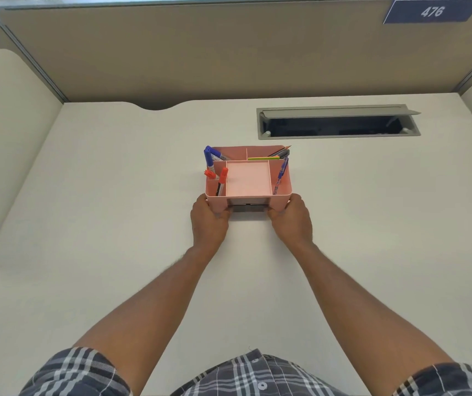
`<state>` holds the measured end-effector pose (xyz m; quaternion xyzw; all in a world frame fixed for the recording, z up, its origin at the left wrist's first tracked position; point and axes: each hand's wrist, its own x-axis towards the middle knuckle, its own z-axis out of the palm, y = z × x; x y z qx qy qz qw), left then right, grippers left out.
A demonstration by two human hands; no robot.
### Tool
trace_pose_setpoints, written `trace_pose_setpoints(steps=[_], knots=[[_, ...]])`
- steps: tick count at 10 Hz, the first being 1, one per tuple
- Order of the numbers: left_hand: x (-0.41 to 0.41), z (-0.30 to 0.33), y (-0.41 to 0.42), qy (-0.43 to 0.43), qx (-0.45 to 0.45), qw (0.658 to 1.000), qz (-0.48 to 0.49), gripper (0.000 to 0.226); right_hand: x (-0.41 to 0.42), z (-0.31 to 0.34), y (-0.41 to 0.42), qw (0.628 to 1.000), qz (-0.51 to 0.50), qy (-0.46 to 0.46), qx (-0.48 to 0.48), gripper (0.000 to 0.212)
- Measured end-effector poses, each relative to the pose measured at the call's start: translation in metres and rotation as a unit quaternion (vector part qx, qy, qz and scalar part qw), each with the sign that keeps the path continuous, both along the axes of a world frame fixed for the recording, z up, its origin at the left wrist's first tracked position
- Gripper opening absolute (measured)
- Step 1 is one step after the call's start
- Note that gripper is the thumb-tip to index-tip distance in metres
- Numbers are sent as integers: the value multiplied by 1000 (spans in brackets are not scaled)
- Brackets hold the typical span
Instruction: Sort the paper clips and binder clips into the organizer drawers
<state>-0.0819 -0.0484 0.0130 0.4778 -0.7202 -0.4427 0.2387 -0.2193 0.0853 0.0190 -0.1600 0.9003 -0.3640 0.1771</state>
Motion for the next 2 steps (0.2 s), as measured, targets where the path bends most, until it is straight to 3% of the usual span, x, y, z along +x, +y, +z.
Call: trace_pose_setpoints(steps=[1, 2], knots=[[0, 9, 0, -5, 5, 1000, -6, 51, 2, 4, 2, 1000, 3, 3, -5, 48], [7, 4, 7, -62, -27, 998, -9, 54, 6, 0, 6, 1000, 5, 13, -12, 52]])
